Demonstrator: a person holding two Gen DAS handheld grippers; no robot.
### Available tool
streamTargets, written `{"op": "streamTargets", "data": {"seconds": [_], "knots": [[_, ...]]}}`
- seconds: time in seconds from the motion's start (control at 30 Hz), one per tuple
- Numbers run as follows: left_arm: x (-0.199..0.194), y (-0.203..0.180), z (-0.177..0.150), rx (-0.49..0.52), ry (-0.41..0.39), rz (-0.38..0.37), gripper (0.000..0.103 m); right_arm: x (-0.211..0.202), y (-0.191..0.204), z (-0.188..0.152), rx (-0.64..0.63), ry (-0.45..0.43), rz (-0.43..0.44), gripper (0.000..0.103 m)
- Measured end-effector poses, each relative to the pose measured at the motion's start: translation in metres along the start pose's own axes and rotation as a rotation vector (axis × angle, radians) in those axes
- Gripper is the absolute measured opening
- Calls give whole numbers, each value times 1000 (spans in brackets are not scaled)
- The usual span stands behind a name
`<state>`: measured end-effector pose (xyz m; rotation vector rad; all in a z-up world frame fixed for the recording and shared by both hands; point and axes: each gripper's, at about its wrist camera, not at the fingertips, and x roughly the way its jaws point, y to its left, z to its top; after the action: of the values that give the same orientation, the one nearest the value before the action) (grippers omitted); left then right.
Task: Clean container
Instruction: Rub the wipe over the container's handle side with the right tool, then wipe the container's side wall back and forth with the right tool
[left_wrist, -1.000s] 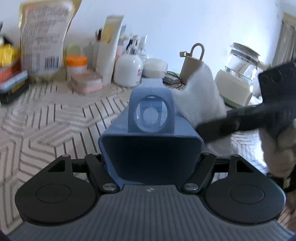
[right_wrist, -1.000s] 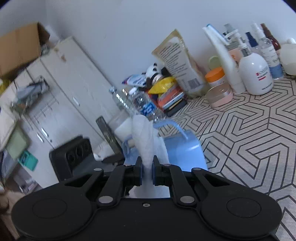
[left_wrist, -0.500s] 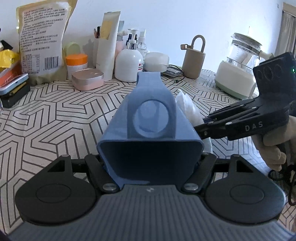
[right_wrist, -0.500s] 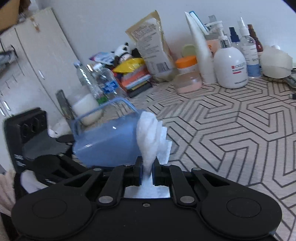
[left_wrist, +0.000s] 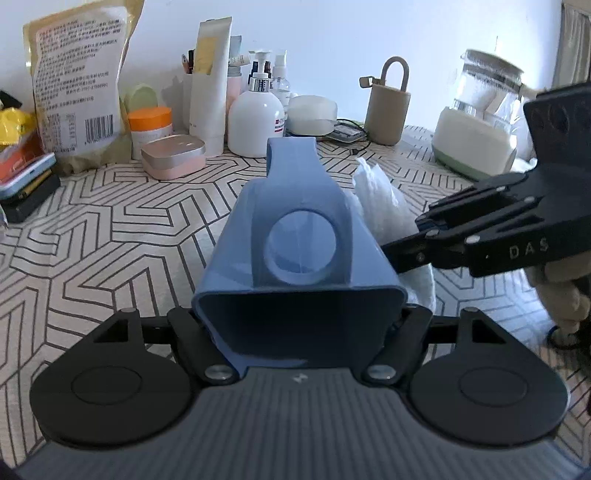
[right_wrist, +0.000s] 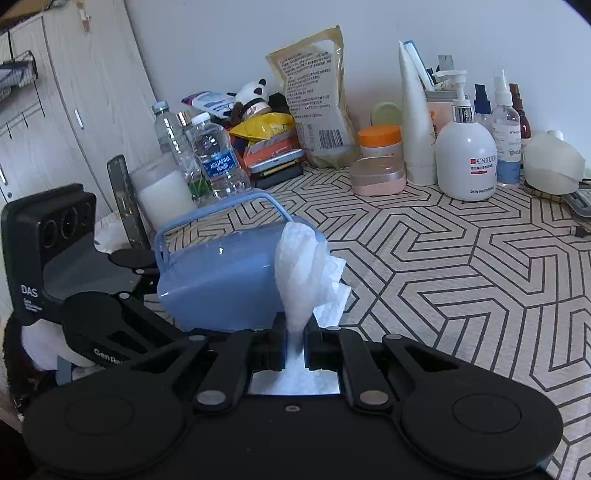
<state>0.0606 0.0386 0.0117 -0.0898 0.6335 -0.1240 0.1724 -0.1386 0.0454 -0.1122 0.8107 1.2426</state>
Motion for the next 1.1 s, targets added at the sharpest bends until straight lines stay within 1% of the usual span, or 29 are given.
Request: {"op": "streamTargets", "data": {"seconds": [0.13,0.2,0.3,0.47,0.6,0.63,0.73,0.87,0.93,1.0,1.1], "knots": [[0,2,0,-11,1,0,73,-4,2,1,9,-17,5,13],[0,4,0,-21,0,-2,73,-10,4,4,24,-55,25,13],[-1,5,-1,-29,-2,0,73,-17,8,6,29,-90,87,13],[0,5,-1,-29,-3,3,73,-19,5,6,82,-103,219,14],[0,5,-1,-30,-2,3,73,-20,3,6,120,-116,276,14],[0,4,-1,-26,-2,5,73,-20,4,6,119,-120,269,14],[-1,2,-2,-8,-6,4,73,-21,3,8,115,-135,209,14],[-3,-2,-3,19,-13,8,73,-19,-13,7,186,-144,139,14],[-3,-5,-3,34,-16,14,73,-20,-18,6,208,-152,118,14],[-3,-5,-3,38,-15,19,73,-22,-17,7,206,-162,134,14],[-2,-3,-3,23,-14,13,73,-22,-6,9,174,-168,199,14]]}}
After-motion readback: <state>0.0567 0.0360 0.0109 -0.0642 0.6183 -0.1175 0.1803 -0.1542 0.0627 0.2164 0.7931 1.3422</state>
